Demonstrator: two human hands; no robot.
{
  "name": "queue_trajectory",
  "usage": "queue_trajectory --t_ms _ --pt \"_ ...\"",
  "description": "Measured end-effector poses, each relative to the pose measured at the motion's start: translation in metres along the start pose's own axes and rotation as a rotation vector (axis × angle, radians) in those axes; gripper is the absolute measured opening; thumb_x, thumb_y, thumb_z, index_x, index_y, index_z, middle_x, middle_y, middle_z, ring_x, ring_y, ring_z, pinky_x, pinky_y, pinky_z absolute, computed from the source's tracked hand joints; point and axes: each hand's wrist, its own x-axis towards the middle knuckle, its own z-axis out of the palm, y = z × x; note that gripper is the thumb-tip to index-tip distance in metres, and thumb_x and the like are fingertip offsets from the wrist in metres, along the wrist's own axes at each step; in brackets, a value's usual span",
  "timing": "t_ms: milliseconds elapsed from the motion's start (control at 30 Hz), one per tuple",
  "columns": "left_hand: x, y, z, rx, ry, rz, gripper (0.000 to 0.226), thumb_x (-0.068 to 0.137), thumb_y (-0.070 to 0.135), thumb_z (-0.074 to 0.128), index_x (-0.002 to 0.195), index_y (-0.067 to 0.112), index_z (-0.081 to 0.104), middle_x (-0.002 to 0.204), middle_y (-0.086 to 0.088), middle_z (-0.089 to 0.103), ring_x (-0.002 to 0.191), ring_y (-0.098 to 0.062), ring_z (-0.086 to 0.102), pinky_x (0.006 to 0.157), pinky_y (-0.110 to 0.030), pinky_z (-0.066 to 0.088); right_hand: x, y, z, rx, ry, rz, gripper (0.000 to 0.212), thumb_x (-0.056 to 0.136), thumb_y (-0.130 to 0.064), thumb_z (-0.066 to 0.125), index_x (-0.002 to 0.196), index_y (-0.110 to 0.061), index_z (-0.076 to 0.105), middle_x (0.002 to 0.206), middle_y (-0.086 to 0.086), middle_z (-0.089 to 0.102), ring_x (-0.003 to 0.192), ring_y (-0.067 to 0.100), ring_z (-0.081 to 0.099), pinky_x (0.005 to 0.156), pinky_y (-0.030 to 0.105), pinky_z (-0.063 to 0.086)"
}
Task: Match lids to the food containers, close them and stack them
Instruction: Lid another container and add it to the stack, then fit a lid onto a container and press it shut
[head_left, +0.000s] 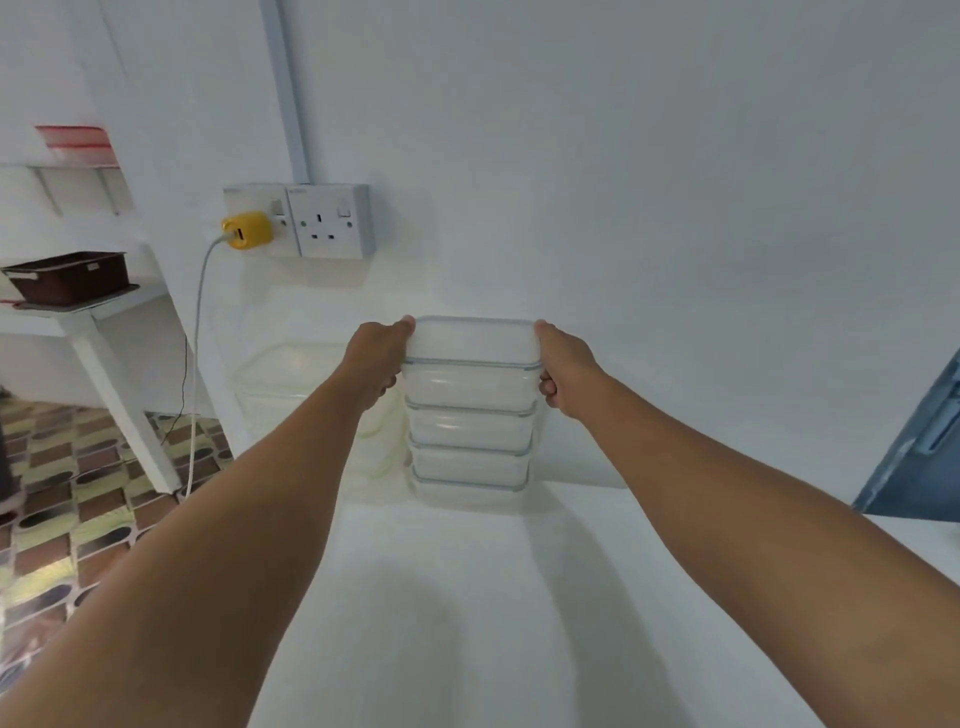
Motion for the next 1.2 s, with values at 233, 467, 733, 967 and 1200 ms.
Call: queue_trajectory --t_ms 233,467,733,967,1200 --pt "0.013 -0.011 0.004 0.074 -0.001 -0.008 0.045 0.098 0.048 0.052 0.072 0.012 0.045 0.062 -0.007 0.047 0.041 -0.019 0.037 0.045 -0.021 0.027 0.016 0.016 0.006 0.052 0.024 0.032 0.031 0.093 -0.051 0.052 0.083 -0.021 0.050 0.062 -0.002 0.039 0.047 0.014 0.031 0.044 0.022 0.028" --pt "0.010 -0.013 0.004 0.078 0.041 -0.052 0.047 0.091 0.054 0.059 0.073 0.011 0.054 0.064 -0.008 0.054 0.046 -0.022 0.043 0.048 -0.024 0.034 0.018 0.017 0.007 0.099 0.039 0.004 0.037 0.095 -0.054 0.054 0.079 -0.021 0.050 0.059 -0.001 0.038 0.043 0.013 0.030 0.045 0.023 0.027" --pt "-0.028 0.009 -0.009 0.337 0.494 0.281 0.061 0.102 0.056 0.041 0.113 0.003 0.068 0.115 -0.017 0.070 0.110 -0.038 0.062 0.086 -0.036 0.042 -0.009 0.034 -0.012 0.012 0.232 -0.117 0.047 0.091 -0.064 0.045 0.084 -0.017 0.049 0.078 0.003 0.053 0.056 0.019 0.043 0.048 0.029 0.034" --pt "-0.106 -0.034 0.021 -0.166 0.181 0.361 0.039 0.089 0.063 0.060 0.074 0.027 0.059 0.072 0.002 0.053 0.071 -0.019 0.054 0.073 -0.039 0.048 -0.134 0.100 -0.079 -0.162 0.307 -0.443 0.042 0.092 -0.030 0.064 0.058 -0.020 0.042 0.053 -0.011 0.043 0.056 0.011 0.040 0.061 0.030 0.037" --pt "-0.222 -0.048 0.112 -0.355 -0.196 0.252 0.054 0.090 0.032 0.066 0.051 0.010 0.034 0.044 -0.004 0.028 0.044 -0.018 0.022 0.045 -0.028 0.014 -0.224 0.173 -0.146 -0.180 0.304 -0.388 0.052 0.093 -0.015 0.064 0.056 -0.012 0.026 0.054 -0.002 0.025 0.054 0.010 0.026 0.053 0.026 0.025"
